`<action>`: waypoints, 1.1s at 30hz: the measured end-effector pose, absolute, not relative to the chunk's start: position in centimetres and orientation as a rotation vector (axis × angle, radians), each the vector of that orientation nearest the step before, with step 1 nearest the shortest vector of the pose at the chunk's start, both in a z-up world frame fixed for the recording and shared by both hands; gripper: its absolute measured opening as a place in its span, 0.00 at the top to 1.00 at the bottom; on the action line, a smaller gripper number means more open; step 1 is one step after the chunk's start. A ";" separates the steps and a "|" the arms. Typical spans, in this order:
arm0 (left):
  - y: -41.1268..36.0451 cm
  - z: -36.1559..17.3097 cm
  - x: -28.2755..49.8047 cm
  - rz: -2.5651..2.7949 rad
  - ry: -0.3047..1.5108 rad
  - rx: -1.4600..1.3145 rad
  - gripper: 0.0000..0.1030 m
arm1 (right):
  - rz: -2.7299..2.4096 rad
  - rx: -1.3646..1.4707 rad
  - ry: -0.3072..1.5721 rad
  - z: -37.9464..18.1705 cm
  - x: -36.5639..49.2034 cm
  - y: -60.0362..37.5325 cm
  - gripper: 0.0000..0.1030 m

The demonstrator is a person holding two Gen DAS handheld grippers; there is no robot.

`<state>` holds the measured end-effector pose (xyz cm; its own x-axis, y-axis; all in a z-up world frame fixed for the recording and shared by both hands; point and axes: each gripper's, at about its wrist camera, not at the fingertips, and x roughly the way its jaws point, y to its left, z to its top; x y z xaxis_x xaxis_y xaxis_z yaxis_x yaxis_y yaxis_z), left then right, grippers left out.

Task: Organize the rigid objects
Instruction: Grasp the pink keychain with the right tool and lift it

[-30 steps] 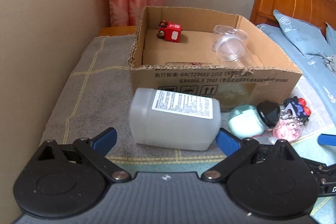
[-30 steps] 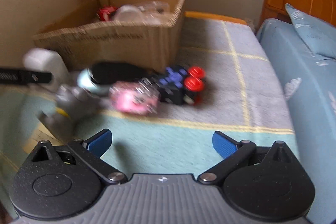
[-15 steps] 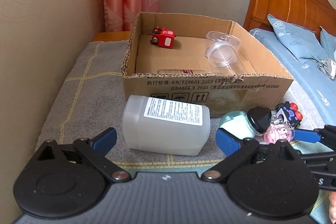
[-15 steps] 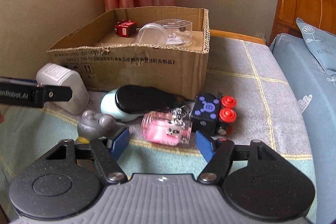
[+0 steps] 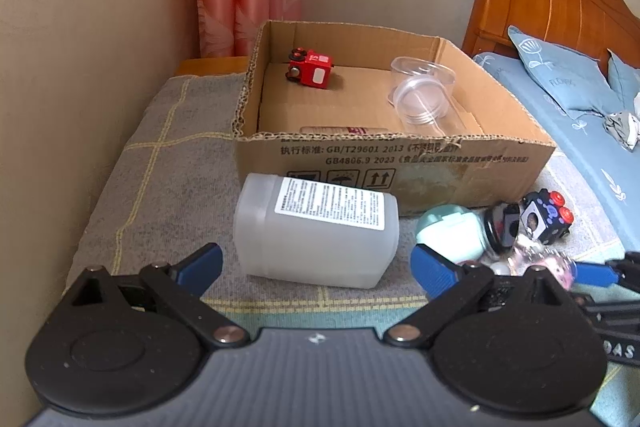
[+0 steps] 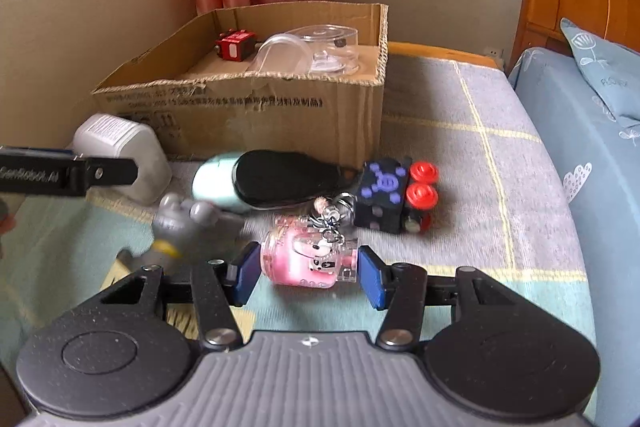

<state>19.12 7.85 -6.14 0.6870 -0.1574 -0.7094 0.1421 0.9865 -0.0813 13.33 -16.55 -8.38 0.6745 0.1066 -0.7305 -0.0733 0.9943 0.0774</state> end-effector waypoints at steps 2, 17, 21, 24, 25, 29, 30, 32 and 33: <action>7.8 -6.0 18.9 -0.172 0.793 -0.022 0.03 | 0.103 0.027 0.833 -8.3 12.4 -16.8 0.44; 7.5 -6.1 19.0 -0.185 0.793 -0.006 0.03 | 0.064 0.038 0.874 -9.5 9.2 -18.3 0.09; 7.4 -6.4 19.4 -0.184 0.795 0.015 0.03 | 0.047 -0.007 0.859 -10.2 9.6 -17.2 0.00; 7.2 -6.6 19.9 -0.177 0.782 0.043 0.03 | 0.041 -0.034 0.847 -10.4 9.9 -16.9 0.00; 7.2 -6.6 20.1 -0.180 0.776 0.049 0.03 | 0.038 -0.034 0.845 -10.4 10.0 -16.9 0.00; 7.2 -6.6 20.4 -0.169 0.757 0.079 0.03 | 0.010 -0.023 0.833 -10.5 10.2 -17.7 0.00; 7.2 -6.6 20.4 -0.173 0.758 0.079 0.03 | 0.001 -0.019 0.830 -10.5 10.2 -18.0 0.00; 7.3 -6.7 20.4 -0.180 0.762 0.076 0.03 | -0.018 -0.011 0.829 -10.5 10.1 -18.6 0.00; 7.2 -6.7 20.4 -0.181 0.763 0.076 0.03 | -0.027 -0.007 0.828 -10.5 10.1 -19.0 0.00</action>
<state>20.37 7.25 -6.67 0.7080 -0.1351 -0.6932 0.1900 0.9818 0.0026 10.06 -18.95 -10.55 0.6759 -0.0269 -0.7365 0.0218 0.9996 -0.0166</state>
